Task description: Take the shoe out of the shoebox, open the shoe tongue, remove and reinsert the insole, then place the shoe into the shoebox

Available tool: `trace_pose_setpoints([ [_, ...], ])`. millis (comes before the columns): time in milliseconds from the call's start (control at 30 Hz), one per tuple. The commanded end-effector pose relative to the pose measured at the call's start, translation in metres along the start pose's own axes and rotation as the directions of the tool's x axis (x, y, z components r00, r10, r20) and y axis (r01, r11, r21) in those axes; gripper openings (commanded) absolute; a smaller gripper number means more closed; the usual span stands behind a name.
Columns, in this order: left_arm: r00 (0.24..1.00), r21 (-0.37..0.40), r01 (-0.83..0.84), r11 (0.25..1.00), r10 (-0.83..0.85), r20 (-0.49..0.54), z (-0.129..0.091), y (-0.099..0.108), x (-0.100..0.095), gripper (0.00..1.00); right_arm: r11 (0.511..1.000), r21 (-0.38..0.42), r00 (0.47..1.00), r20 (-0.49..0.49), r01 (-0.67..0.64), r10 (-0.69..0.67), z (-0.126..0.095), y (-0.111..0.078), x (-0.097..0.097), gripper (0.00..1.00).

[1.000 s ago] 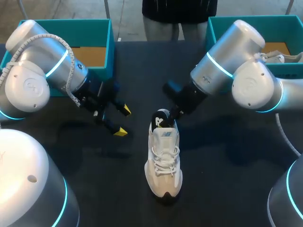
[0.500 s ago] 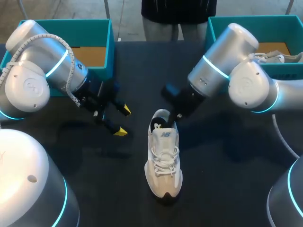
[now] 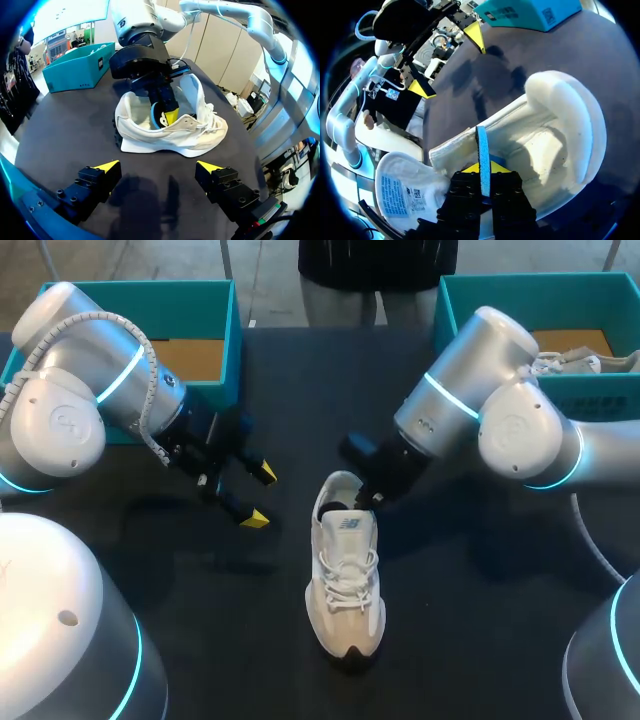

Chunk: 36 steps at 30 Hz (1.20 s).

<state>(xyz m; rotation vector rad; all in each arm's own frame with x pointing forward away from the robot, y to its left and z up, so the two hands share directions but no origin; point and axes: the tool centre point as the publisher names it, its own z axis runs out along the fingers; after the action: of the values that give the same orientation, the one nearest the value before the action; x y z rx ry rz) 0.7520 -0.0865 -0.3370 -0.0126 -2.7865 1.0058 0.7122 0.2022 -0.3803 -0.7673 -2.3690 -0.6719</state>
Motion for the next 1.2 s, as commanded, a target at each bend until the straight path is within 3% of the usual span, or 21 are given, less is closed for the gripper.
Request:
trace_pose_setpoints([
  [33,1.000,-0.002,0.000,1.000,0.000,0.001,0.000,0.000,0.000,1.00,1.000,0.004,1.000,0.029,0.003,-0.003,-0.003,0.002,0.007,0.30],
  [233,1.000,-0.002,0.000,1.000,0.000,0.001,0.000,0.000,0.000,1.00,1.000,-0.009,0.998,0.067,0.011,-0.011,-0.013,0.003,0.015,0.42],
  [500,1.000,-0.002,0.000,1.000,0.000,0.001,0.000,0.000,0.000,1.00,0.999,-0.014,0.994,0.109,0.033,-0.031,-0.021,0.009,0.023,0.49],
  [600,1.000,-0.002,0.000,1.000,0.000,0.001,0.000,0.000,0.000,1.00,0.999,-0.028,0.991,0.127,0.043,-0.039,-0.025,0.011,0.025,0.62],
  [667,1.000,-0.002,0.000,1.000,0.000,0.001,0.000,0.000,0.000,1.00,0.998,-0.036,0.989,0.139,0.050,-0.045,-0.027,0.014,0.025,0.66],
  [900,1.000,-0.002,0.000,1.000,0.000,0.001,0.000,0.000,0.000,1.00,0.996,-0.040,0.983,0.167,0.082,-0.075,-0.035,0.024,0.028,0.71],
  [1200,1.000,-0.002,0.000,1.000,0.000,0.001,0.000,0.000,0.000,1.00,0.992,-0.072,0.966,0.247,0.103,-0.082,-0.063,0.027,0.035,0.82],
])
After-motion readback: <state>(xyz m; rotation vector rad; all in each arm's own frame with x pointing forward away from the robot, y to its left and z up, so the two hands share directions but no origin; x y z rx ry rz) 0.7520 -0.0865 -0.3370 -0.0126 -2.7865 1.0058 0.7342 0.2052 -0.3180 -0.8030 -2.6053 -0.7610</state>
